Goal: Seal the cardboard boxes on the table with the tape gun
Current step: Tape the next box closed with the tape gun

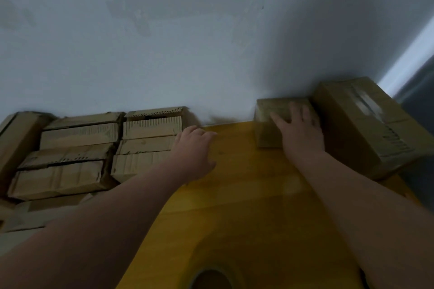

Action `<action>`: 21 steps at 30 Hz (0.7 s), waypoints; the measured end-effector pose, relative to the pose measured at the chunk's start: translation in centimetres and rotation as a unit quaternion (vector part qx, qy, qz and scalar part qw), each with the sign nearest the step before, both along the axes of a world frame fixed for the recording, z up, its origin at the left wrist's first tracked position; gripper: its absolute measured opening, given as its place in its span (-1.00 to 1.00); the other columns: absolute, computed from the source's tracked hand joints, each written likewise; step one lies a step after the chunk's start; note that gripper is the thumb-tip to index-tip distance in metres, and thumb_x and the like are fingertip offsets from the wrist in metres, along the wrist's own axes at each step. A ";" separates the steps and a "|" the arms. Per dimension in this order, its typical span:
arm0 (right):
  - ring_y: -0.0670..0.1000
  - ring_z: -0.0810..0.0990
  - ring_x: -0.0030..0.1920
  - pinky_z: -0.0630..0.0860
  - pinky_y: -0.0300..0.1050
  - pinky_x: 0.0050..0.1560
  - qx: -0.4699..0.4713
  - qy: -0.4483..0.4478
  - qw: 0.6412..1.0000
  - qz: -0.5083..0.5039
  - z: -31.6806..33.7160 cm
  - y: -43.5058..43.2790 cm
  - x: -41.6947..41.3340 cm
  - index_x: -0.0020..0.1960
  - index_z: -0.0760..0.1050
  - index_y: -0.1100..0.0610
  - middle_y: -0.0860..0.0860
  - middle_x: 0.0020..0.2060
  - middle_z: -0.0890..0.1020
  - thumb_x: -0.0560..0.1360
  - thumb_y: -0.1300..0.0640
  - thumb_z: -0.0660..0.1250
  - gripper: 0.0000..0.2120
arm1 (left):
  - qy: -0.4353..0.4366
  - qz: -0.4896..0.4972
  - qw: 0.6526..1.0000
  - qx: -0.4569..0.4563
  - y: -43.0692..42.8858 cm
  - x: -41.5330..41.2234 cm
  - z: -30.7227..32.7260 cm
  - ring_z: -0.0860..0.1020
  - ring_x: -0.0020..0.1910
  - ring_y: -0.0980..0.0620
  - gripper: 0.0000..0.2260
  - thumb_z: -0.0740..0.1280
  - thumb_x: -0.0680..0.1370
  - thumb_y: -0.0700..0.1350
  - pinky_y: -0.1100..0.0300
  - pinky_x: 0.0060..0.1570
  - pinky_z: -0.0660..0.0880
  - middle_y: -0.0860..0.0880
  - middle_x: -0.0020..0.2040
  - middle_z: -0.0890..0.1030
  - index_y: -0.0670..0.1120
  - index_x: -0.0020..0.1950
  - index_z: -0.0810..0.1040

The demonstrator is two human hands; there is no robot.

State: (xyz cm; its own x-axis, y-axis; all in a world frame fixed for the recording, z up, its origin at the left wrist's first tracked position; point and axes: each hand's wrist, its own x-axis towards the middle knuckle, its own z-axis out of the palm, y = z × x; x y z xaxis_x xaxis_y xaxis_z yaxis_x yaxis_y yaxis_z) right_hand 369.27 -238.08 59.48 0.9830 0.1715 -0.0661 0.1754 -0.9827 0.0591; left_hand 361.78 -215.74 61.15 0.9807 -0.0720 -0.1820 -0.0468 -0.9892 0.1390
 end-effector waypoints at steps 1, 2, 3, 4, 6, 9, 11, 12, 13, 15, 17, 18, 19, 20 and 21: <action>0.28 -0.11 0.51 0.20 0.22 0.42 -0.005 0.013 1.000 0.024 -0.2 0.5 -0.1 0.55 -0.04 -0.18 0.15 0.54 -0.10 0.55 0.33 0.10 -0.28 | 0.002 0.000 1.000 0.003 0.0 0.0 0.0 0.09 0.51 -0.06 -0.36 0.35 0.51 0.09 -0.04 0.49 0.06 0.00 0.47 0.29 0.05 0.53 0.17; 0.28 -0.09 0.51 0.26 0.20 0.38 -0.005 0.032 0.999 0.039 -0.3 0.9 -0.2 0.55 -0.05 -0.20 0.13 0.54 -0.11 0.55 0.32 0.10 -0.28 | 0.005 0.001 1.000 0.007 0.0 0.0 0.0 0.09 0.51 -0.06 -0.37 0.34 0.52 0.09 -0.04 0.49 0.05 0.01 0.47 0.29 0.05 0.53 0.17; 0.27 -0.09 0.50 0.32 0.18 0.34 -0.002 0.054 0.998 0.042 -0.4 1.3 -0.4 0.55 -0.06 -0.20 0.11 0.54 -0.13 0.56 0.32 0.09 -0.28 | 0.009 0.001 1.000 0.011 0.0 -0.1 0.0 0.09 0.51 -0.06 -0.38 0.34 0.52 0.08 -0.04 0.49 0.05 0.01 0.48 0.28 0.06 0.53 0.17; 0.28 -0.11 0.51 0.37 0.16 0.30 0.002 0.073 0.997 0.036 -0.6 1.6 -0.4 0.55 -0.06 -0.19 0.09 0.55 -0.17 0.56 0.33 0.09 -0.28 | 0.011 0.000 1.000 0.016 0.0 -0.2 -0.1 0.09 0.51 -0.05 -0.39 0.34 0.52 0.08 -0.04 0.48 0.04 0.01 0.47 0.28 0.06 0.52 0.18; 0.28 -0.18 0.52 0.38 0.17 0.31 0.009 0.093 0.995 0.018 -0.9 1.7 -0.3 0.55 -0.05 -0.17 0.07 0.54 -0.24 0.55 0.37 0.08 -0.27 | 0.006 -0.004 1.000 0.028 0.3 -0.4 -0.3 0.11 0.50 -0.05 -0.40 0.34 0.52 0.07 -0.03 0.48 0.04 0.01 0.47 0.28 0.07 0.51 0.20; 0.27 -0.27 0.51 0.21 0.21 0.42 0.009 0.105 0.994 0.003 -1.3 1.4 0.3 0.56 -0.13 -0.16 0.06 0.53 -0.34 0.55 0.38 0.12 -0.22 | -0.005 0.001 0.999 0.046 1.1 -0.8 -0.6 0.14 0.49 -0.04 -0.41 0.33 0.52 0.05 -0.04 0.48 0.05 0.01 0.47 0.26 0.08 0.51 0.21; 0.27 -0.31 0.51 0.13 0.23 0.46 0.013 0.119 0.993 -0.005 -1.4 1.3 0.7 0.56 -0.20 -0.16 0.07 0.51 -0.38 0.55 0.35 0.14 -0.20 | -0.011 0.020 0.998 0.053 1.9 -1.0 -0.8 0.13 0.49 -0.05 -0.39 0.33 0.52 0.02 -0.07 0.48 0.05 0.00 0.49 0.22 0.08 0.53 0.16; 0.26 -0.33 0.50 0.09 0.24 0.47 0.019 0.127 0.992 -0.007 -1.4 1.3 0.8 0.56 -0.22 -0.15 0.07 0.50 -0.40 0.56 0.33 0.15 -0.20 | -0.012 0.031 0.998 0.056 2.3 -1.3 -0.9 0.12 0.50 -0.06 -0.37 0.33 0.52 0.01 -0.08 0.47 0.05 -0.01 0.50 0.19 0.08 0.53 0.13; 0.26 -0.34 0.50 0.06 0.24 0.48 0.026 0.134 0.991 -0.008 -1.4 1.3 0.8 0.56 -0.22 -0.15 0.08 0.50 -0.40 0.56 0.32 0.16 -0.20 | -0.011 0.043 0.997 0.058 2.8 -1.5 -1.0 0.11 0.50 -0.06 -0.35 0.33 0.52 0.01 -0.09 0.47 0.05 -0.01 0.51 0.17 0.07 0.54 0.10; 0.24 -0.35 0.50 0.00 0.23 0.49 0.038 0.127 0.991 0.000 -1.5 1.4 0.6 0.56 -0.20 -0.15 0.09 0.51 -0.39 0.56 0.29 0.18 -0.21 | 0.001 0.069 0.996 0.063 3.9 -2.1 -1.3 0.10 0.51 -0.09 -0.30 0.32 0.52 0.02 -0.11 0.47 0.05 -0.03 0.52 0.13 0.05 0.56 0.03; 0.20 -0.33 0.51 0.01 0.19 0.50 0.051 0.094 0.994 0.020 -1.5 1.8 -0.1 0.57 -0.15 -0.13 0.08 0.52 -0.34 0.56 0.29 0.18 -0.23 | 0.024 0.093 0.993 0.073 5.1 -2.6 -1.6 0.07 0.51 -0.12 -0.24 0.34 0.50 0.08 -0.16 0.48 0.05 -0.05 0.54 0.06 0.05 0.56 -0.04; 0.18 -0.32 0.52 0.05 0.17 0.50 0.062 0.082 0.994 0.028 -1.5 2.2 -0.7 0.57 -0.12 -0.13 0.07 0.53 -0.32 0.55 0.30 0.18 -0.25 | 0.039 0.099 0.991 0.081 5.7 -2.9 -1.7 0.04 0.52 -0.13 -0.19 0.36 0.48 0.11 -0.18 0.48 0.03 -0.05 0.55 0.01 0.06 0.56 -0.08; 0.16 -0.31 0.53 0.11 0.14 0.49 0.074 0.080 0.994 0.034 -1.5 2.6 -1.4 0.57 -0.09 -0.12 0.05 0.54 -0.31 0.55 0.29 0.19 -0.25 | 0.053 0.100 0.989 0.090 6.2 -3.2 -1.8 0.00 0.53 -0.14 -0.14 0.38 0.47 0.12 -0.19 0.47 0.02 -0.05 0.56 -0.04 0.08 0.56 -0.13; 0.13 -0.30 0.53 0.17 0.10 0.47 0.087 0.085 0.992 0.040 -1.4 3.0 -2.1 0.56 -0.07 -0.12 0.03 0.54 -0.31 0.54 0.27 0.22 -0.25 | 0.062 0.099 0.988 0.098 6.6 -3.6 -1.9 -0.03 0.53 -0.15 -0.11 0.40 0.47 0.10 -0.18 0.47 0.03 -0.06 0.57 -0.08 0.10 0.56 -0.17; 0.11 -0.30 0.53 0.20 0.08 0.44 0.100 0.094 0.989 0.047 -1.3 3.5 -3.0 0.56 -0.06 -0.12 0.02 0.54 -0.31 0.54 0.25 0.25 -0.25 | 0.062 0.098 0.988 0.103 6.9 -4.1 -2.0 -0.02 0.53 -0.16 -0.11 0.41 0.47 0.06 -0.17 0.47 0.07 -0.07 0.56 -0.08 0.12 0.56 -0.19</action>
State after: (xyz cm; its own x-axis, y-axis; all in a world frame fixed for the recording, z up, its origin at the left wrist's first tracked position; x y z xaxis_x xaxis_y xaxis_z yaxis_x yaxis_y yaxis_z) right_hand 366.30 -234.59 58.17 0.9356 0.2902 -0.2011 0.2568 -0.9502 -0.1764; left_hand 357.72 -208.84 59.13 0.9413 0.1676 -0.2930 0.1523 -0.9855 -0.0744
